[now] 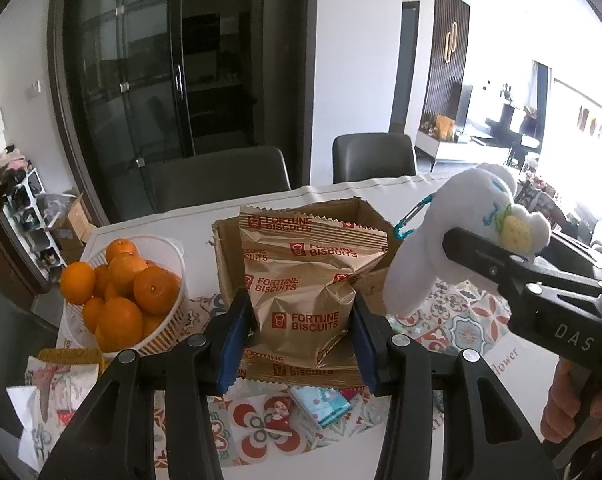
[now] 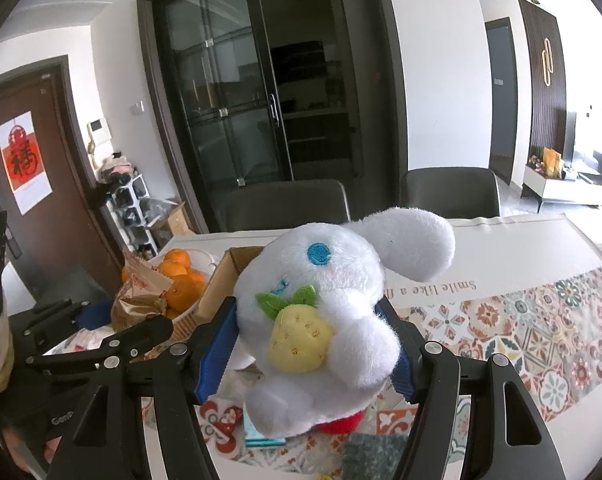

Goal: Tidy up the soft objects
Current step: 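Lift the biscuits with the left tool while the right tool carries the bunny over the box, then open the left gripper over the box while the right gripper releases the bunny inside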

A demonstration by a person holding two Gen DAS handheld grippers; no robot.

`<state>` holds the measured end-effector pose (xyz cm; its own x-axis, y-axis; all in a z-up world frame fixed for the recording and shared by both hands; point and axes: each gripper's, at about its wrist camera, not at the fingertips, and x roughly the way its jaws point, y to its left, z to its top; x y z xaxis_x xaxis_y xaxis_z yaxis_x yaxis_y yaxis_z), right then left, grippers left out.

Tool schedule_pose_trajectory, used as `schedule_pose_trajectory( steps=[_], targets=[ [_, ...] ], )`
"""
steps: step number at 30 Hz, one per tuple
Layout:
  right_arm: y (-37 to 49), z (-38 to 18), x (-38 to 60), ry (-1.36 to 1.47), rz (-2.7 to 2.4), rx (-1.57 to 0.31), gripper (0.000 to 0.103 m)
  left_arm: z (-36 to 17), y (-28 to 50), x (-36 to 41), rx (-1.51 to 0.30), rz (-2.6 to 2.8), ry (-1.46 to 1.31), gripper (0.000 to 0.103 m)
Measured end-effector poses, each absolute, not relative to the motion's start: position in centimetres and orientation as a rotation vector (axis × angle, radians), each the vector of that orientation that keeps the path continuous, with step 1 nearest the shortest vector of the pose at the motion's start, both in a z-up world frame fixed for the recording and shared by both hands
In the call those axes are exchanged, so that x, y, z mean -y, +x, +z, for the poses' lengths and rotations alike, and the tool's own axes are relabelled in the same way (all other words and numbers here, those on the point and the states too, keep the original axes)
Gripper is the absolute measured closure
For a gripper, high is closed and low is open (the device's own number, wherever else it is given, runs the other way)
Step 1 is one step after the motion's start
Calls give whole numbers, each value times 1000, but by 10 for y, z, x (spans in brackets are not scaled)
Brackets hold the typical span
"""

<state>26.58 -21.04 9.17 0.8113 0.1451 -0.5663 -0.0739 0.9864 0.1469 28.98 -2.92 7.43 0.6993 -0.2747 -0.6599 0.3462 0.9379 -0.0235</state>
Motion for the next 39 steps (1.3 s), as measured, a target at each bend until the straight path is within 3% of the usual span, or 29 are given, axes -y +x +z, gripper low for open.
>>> schedule_pose_trajectory(
  steps=[16,32,34,36,39],
  targets=[
    [382,69,220,177,178,-842,36,61,387,46,-901,-373,142,56],
    [455,18,218,213,180,-1039,36,11,464,49,-1094,-389,72,55],
    [459,13,218,220,184,-1057,35,5,468,51,-1109,-389,75,47],
    [462,8,218,226,188,-1066,34,2,469,52,-1111,-386,71,31],
    [464,8,221,224,187,-1063,26,2,470,51,-1089,-372,78,29]
  ],
)
